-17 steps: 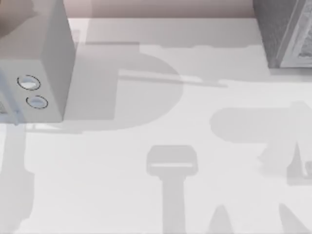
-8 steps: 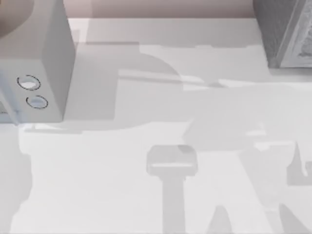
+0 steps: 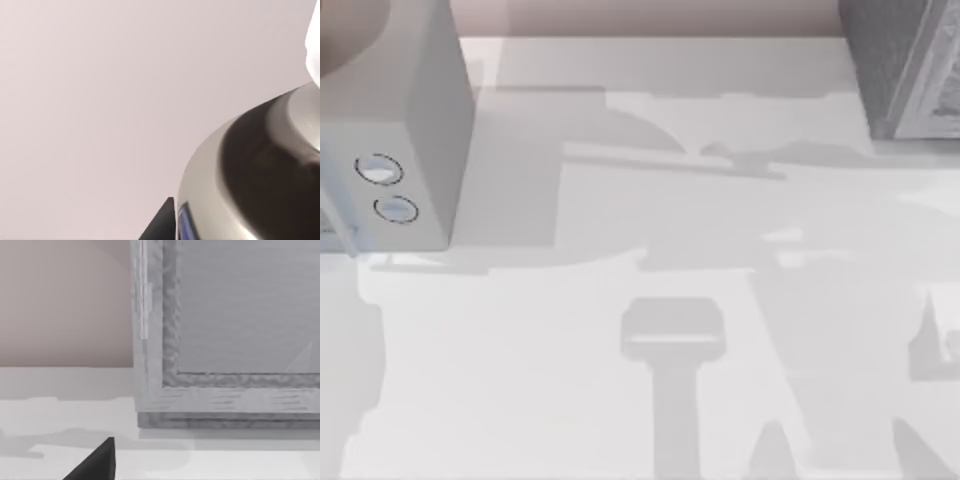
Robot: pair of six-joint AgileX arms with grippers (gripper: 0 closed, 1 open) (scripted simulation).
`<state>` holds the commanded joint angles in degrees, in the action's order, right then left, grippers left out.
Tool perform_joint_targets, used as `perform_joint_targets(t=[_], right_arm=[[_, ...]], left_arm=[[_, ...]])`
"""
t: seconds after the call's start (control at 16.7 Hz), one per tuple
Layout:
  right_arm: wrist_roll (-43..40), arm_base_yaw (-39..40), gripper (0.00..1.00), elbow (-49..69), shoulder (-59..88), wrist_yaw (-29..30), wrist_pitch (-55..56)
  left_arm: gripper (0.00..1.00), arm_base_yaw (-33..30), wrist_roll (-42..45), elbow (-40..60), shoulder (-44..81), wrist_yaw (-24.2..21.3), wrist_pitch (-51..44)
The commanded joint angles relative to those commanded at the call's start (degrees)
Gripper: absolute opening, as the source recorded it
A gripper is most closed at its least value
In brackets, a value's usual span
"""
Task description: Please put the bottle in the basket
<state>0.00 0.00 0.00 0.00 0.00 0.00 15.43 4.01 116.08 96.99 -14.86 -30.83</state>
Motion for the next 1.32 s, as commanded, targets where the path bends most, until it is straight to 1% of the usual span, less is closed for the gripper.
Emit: perform_joint_targets(t=[0.18,0.42,1.2,1.26,1.32], right_arm=[[0.0,0.0,1.0,0.0,0.0,0.0,0.0],[0.0,0.0,1.0,0.0,0.0,0.0,0.0],[0.0,0.0,1.0,0.0,0.0,0.0,0.0],[0.0,0.0,1.0,0.0,0.0,0.0,0.0],[0.0,0.0,1.0,0.0,0.0,0.0,0.0]], left_arm=[[0.0,-0.6,-0.1,-3.1,0.9,0.4,3.8],[0.0,-0.7,-0.1,-3.6,1.0,0.4,4.3],[0.98,-0.7,-0.1,-3.6,1.0,0.4,4.3],[1.0,-0.7,-0.1,-3.6,1.0,0.4,4.3],[1.0,-0.7,-0.1,-3.6,1.0,0.4,4.3]])
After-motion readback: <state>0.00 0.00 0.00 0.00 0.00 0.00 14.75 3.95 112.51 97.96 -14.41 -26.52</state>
